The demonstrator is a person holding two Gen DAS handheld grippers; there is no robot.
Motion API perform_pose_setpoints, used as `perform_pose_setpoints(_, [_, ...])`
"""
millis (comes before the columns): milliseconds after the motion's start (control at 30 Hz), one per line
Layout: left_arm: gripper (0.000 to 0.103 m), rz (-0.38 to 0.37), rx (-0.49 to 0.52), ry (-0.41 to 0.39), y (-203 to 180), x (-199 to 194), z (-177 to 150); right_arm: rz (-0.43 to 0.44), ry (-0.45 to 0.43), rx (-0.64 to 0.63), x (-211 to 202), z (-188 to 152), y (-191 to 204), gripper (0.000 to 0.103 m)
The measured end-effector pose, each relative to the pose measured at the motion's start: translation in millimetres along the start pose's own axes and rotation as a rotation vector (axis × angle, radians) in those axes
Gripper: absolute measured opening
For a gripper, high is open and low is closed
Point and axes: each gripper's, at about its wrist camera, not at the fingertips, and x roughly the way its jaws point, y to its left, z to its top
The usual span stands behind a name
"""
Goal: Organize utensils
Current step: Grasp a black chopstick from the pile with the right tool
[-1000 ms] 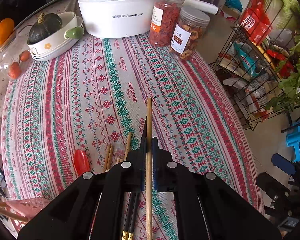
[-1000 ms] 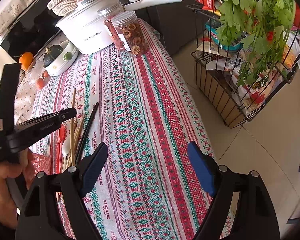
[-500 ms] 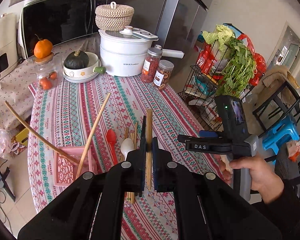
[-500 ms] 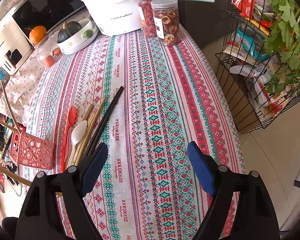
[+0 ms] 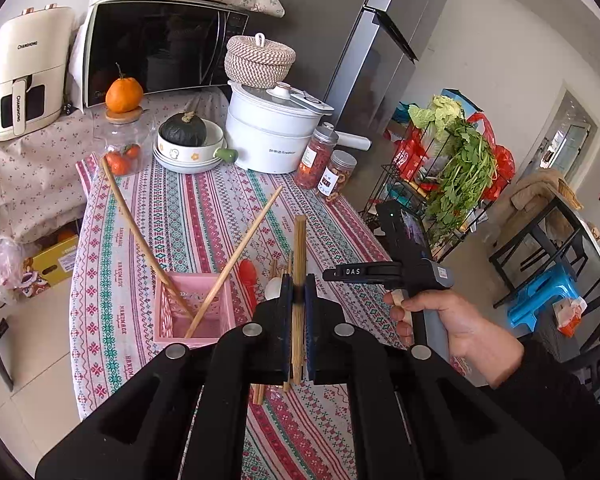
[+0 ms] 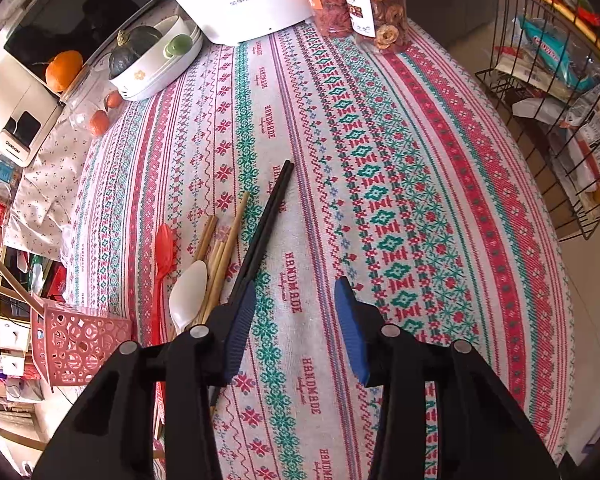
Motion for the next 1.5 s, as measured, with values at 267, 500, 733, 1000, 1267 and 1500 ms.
perform_pose_setpoints(267, [0.005, 0.005, -0.006, 0.009, 11, -3, -1, -0.006, 0.051, -0.008, 33, 8, 27, 0.018])
perform_pose_setpoints(500, [0.005, 0.018, -0.016, 0.023, 19, -3, -3, -0.073, 0.095, -0.017, 38, 5, 43, 0.016])
perform_pose_setpoints(733, [0.005, 0.023, -0.016, 0.028, 21, -3, -4, -0.044, 0.071, 0.026, 27, 6, 23, 0.016])
perform_pose_setpoints(1000, [0.005, 0.042, -0.006, 0.029, 20, 0, -6, -0.137, 0.107, -0.028, 36, 8, 32, 0.011])
perform_pose_setpoints(1267, [0.005, 0.077, 0.003, 0.032, 21, 5, -6, -0.193, 0.073, -0.112, 43, -1, 54, 0.011])
perform_pose_setpoints(1500, [0.005, 0.08, 0.043, -0.036, 17, -15, -1, -0.041, -0.009, -0.059, -4, -4, 20, 0.006])
